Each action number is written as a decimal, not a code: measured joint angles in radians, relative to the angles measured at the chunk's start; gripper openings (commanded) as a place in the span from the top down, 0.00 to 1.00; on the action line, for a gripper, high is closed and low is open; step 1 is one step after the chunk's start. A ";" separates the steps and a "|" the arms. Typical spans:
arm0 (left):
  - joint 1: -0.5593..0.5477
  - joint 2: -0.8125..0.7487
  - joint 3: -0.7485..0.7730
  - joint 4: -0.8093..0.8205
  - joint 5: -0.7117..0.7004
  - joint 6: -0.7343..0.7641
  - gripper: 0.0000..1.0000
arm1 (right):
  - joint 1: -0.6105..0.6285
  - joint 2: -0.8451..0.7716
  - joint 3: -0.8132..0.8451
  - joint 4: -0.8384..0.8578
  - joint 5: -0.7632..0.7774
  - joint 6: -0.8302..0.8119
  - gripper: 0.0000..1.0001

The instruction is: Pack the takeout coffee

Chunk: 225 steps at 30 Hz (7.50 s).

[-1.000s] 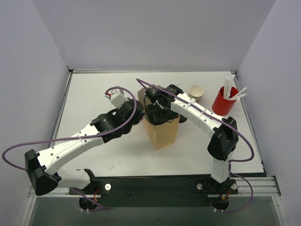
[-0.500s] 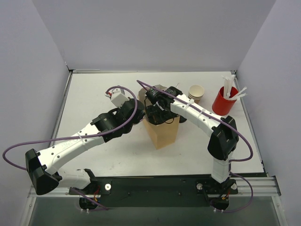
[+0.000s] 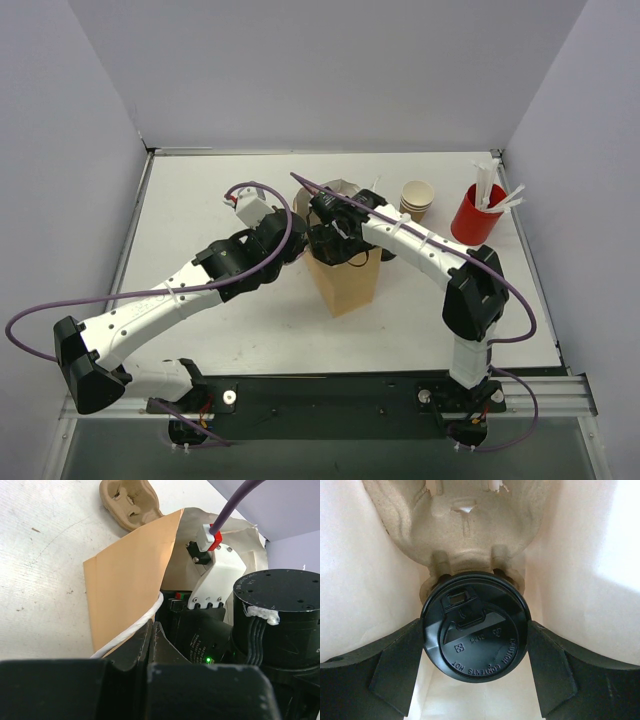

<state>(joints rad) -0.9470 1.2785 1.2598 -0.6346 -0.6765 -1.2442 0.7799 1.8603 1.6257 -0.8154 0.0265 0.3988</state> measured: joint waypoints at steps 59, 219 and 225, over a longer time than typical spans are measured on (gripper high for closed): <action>0.001 0.020 0.029 -0.014 0.021 0.023 1.00 | -0.002 -0.030 -0.159 0.288 0.079 0.002 0.65; 0.000 0.126 0.171 -0.117 0.049 0.106 1.00 | -0.008 -0.029 -0.132 0.131 0.090 0.019 0.13; 0.000 0.137 0.189 -0.139 0.048 0.105 1.00 | -0.008 -0.029 -0.120 0.113 0.090 0.019 0.13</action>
<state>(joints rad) -0.9470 1.4151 1.4487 -0.7734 -0.6281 -1.1389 0.7719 1.8309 1.5059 -0.7021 0.1162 0.4175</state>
